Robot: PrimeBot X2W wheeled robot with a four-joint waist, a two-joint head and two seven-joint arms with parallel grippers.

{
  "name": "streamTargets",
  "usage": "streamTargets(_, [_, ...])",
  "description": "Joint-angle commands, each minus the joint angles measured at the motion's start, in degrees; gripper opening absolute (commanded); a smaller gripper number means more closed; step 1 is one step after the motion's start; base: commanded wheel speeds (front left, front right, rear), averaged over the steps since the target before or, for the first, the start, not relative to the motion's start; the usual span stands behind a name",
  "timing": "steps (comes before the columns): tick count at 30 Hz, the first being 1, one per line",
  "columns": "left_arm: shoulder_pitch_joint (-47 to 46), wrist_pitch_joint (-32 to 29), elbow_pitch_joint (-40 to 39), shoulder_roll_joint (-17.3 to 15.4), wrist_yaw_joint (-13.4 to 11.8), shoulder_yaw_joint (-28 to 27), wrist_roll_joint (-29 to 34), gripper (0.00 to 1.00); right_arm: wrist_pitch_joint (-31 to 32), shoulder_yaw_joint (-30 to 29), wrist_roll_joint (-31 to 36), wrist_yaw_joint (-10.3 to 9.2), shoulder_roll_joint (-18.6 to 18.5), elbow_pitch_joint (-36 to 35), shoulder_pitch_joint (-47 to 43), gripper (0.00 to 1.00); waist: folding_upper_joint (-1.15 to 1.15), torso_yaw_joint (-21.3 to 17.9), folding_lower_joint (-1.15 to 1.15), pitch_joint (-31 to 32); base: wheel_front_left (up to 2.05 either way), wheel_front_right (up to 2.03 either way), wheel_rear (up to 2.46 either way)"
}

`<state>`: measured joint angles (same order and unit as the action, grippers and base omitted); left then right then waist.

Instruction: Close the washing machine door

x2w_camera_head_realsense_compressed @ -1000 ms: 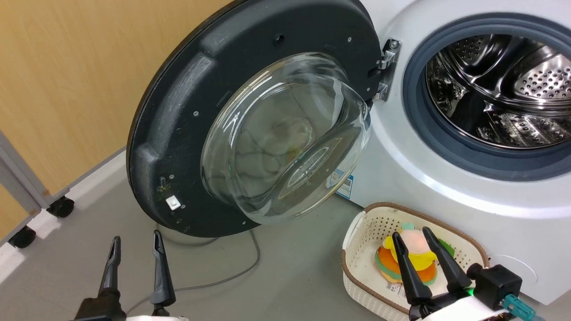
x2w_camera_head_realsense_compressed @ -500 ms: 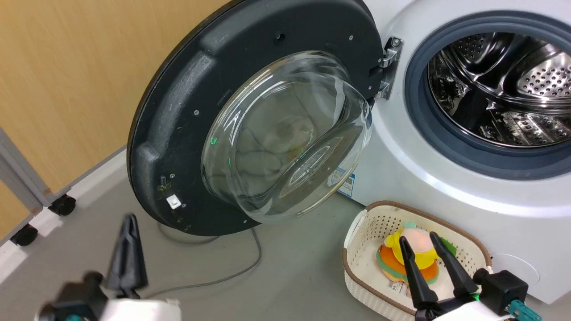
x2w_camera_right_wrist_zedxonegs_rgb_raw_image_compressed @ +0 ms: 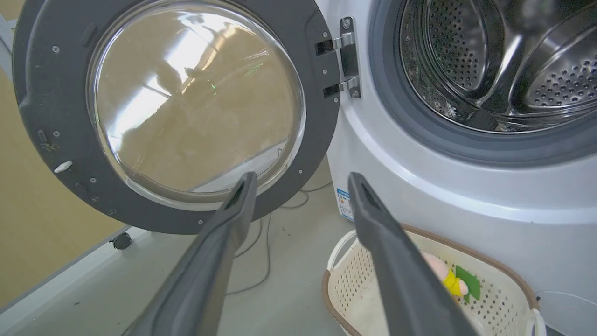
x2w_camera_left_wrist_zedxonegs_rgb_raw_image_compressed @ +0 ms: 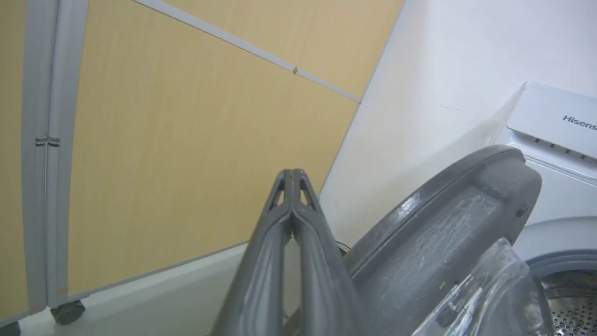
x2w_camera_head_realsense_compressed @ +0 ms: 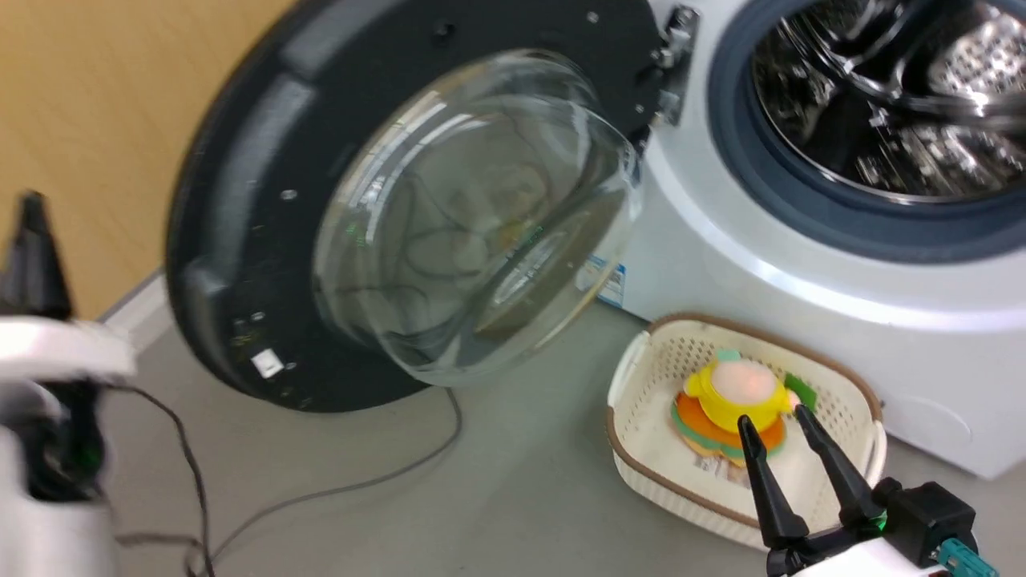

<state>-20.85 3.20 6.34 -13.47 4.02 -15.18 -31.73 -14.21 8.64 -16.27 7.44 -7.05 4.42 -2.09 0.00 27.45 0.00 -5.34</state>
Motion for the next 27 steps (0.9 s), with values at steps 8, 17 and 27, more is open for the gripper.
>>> streamTargets(8, [-12.91,-13.97,15.23,-4.33,-3.93,-8.89,-14.73,0.00,0.36,0.21,-0.41,0.05,-1.02,-0.72,1.67,1.00,0.00,-4.12,0.00,-3.39,0.00,0.00,0.00])
streamTargets(17, [-16.27,-31.54,22.81,-3.56,-6.86,-12.18,-27.28,0.00,-0.07,0.30,-1.24,0.05,-0.52,0.19,1.84,1.00,0.00,-5.04,0.00,-2.94,0.00,0.00,0.00])
streamTargets(27, [-10.10,-45.50,16.68,-1.25,-5.83,-9.58,-32.64,0.00,-0.56,0.31,-2.05,0.05,0.52,2.20,0.98,1.00,0.00,-5.15,0.00,0.82,0.00,0.00,0.00])
